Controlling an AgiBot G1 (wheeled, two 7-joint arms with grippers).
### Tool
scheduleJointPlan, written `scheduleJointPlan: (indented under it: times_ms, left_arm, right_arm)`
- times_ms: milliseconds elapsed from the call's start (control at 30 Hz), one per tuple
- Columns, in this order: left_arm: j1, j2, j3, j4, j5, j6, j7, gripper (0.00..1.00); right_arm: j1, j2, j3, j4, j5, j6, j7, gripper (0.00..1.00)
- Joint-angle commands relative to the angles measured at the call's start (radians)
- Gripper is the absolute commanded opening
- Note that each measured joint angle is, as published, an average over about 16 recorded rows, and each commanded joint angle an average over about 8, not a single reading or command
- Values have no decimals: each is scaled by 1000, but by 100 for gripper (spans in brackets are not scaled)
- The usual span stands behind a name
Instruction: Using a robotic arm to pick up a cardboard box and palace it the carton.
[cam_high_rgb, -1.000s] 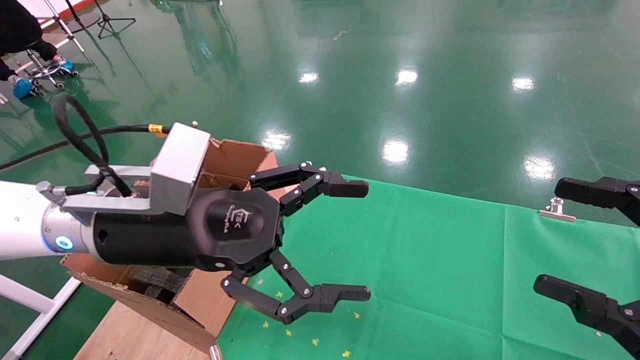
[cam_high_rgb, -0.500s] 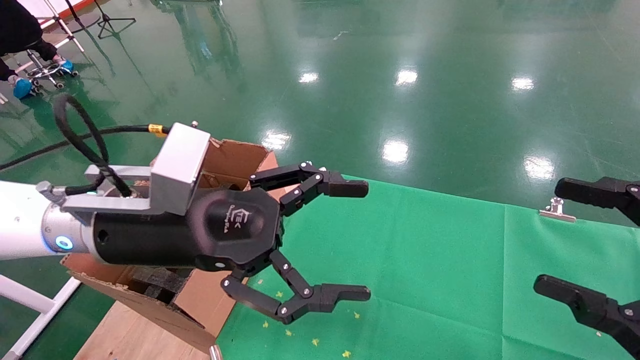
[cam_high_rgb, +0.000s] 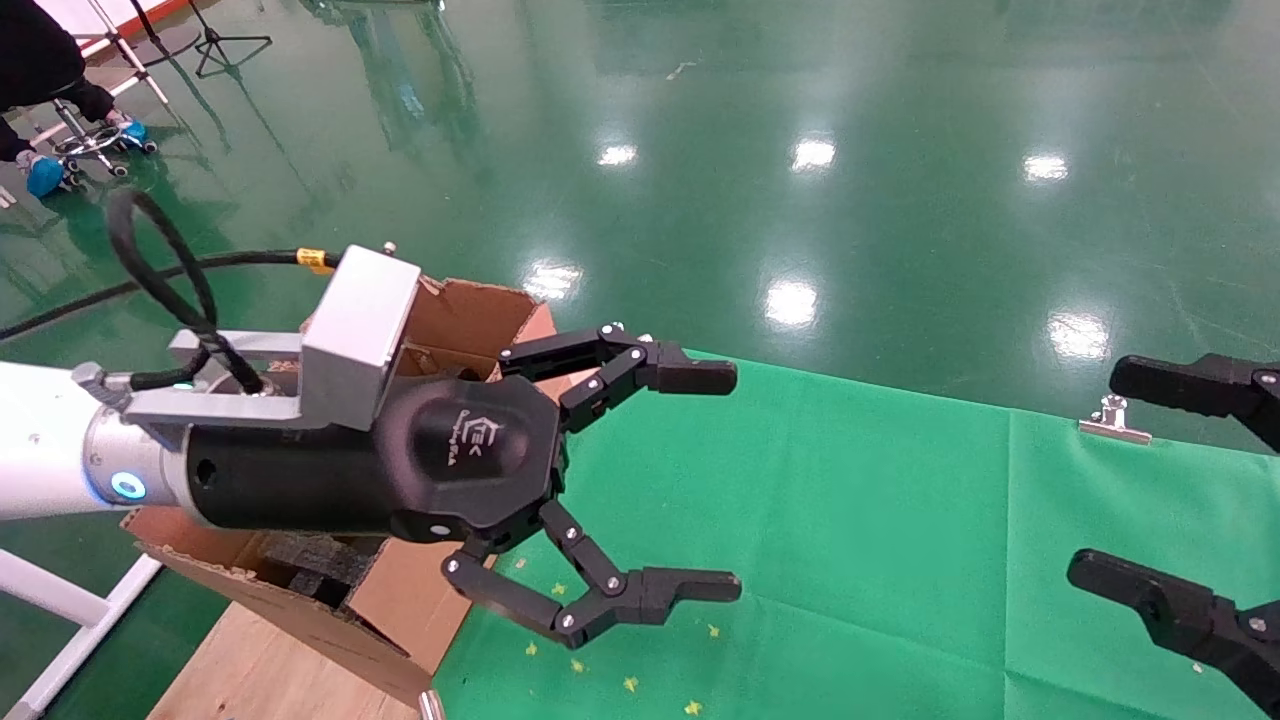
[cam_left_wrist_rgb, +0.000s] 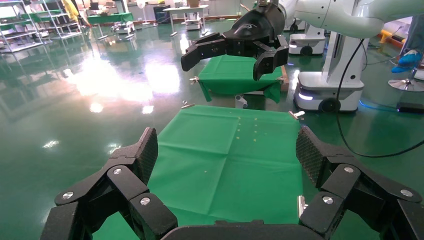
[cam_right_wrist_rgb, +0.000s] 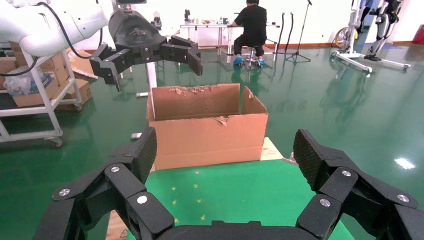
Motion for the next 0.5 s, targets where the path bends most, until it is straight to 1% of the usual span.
scheduleJointPlan:
  times_ms: [33, 500]
  left_arm:
    - [0, 0, 0, 0, 0, 0, 0, 100]
    - [0, 0, 0, 0, 0, 0, 0, 100]
  right_arm:
    - [0, 0, 0, 0, 0, 0, 0, 100]
    - [0, 0, 0, 0, 0, 0, 0, 100]
